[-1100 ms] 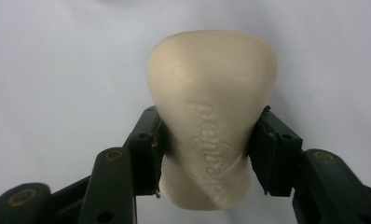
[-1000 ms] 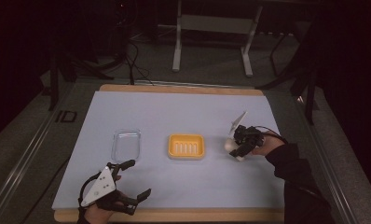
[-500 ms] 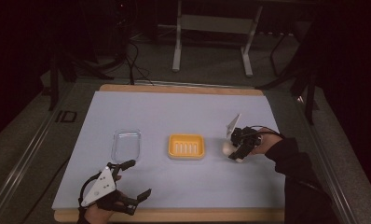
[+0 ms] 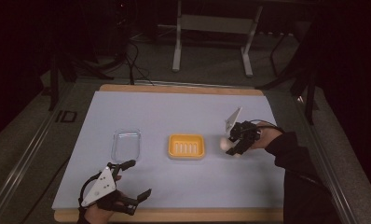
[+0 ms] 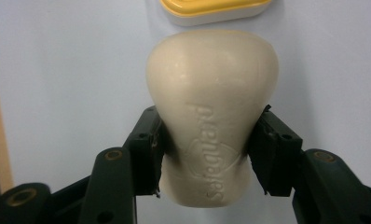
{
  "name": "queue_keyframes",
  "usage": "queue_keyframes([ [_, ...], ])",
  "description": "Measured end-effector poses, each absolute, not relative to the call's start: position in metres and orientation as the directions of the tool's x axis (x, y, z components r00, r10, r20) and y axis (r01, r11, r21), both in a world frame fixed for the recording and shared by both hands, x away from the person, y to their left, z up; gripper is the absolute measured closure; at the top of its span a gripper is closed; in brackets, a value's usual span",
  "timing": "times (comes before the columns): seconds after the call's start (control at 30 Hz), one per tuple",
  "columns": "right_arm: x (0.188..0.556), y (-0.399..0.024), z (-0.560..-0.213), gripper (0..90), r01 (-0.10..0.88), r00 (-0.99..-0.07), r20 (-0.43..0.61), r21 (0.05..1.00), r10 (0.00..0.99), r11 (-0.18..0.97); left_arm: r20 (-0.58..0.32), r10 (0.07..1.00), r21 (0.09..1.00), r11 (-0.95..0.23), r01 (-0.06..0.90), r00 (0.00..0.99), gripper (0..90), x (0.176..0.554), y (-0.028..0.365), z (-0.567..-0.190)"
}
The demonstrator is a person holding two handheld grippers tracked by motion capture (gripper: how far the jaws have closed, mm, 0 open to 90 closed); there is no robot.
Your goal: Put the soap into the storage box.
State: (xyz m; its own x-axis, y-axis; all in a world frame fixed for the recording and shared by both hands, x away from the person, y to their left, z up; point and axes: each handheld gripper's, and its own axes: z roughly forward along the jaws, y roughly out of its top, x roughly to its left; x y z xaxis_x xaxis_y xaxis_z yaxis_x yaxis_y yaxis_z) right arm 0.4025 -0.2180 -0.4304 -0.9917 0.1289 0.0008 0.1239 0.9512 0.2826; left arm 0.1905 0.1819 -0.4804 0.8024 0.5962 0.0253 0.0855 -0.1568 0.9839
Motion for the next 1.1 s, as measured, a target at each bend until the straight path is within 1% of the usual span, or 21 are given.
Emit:
queue_keyframes([
  [0.5, 0.404, -0.197, -0.411, 49.7, 0.056, -0.998, 0.007, 0.299, 0.057, 0.953, 0.026, 0.597, 0.985, -0.153, 0.082, 0.802, 1.1, 0.190, 0.182, -0.480],
  [0.73, 0.404, -0.189, -0.408, 49.6, 0.035, -0.999, -0.002, 0.298, 0.038, 0.954, 0.025, 0.597, 0.984, -0.154, 0.084, 0.802, 1.1, 0.190, 0.182, -0.480],
  [0.8, 0.404, -0.184, -0.404, 49.6, 0.029, -0.999, -0.004, 0.313, 0.032, 0.949, 0.025, 0.596, 0.984, -0.155, 0.085, 0.803, 1.1, 0.190, 0.182, -0.480],
  [1.1, 0.405, -0.170, -0.396, 49.6, -0.004, -1.000, -0.014, 0.328, 0.001, 0.945, 0.024, 0.596, 0.984, -0.155, 0.085, 0.803, 1.1, 0.190, 0.182, -0.480],
])
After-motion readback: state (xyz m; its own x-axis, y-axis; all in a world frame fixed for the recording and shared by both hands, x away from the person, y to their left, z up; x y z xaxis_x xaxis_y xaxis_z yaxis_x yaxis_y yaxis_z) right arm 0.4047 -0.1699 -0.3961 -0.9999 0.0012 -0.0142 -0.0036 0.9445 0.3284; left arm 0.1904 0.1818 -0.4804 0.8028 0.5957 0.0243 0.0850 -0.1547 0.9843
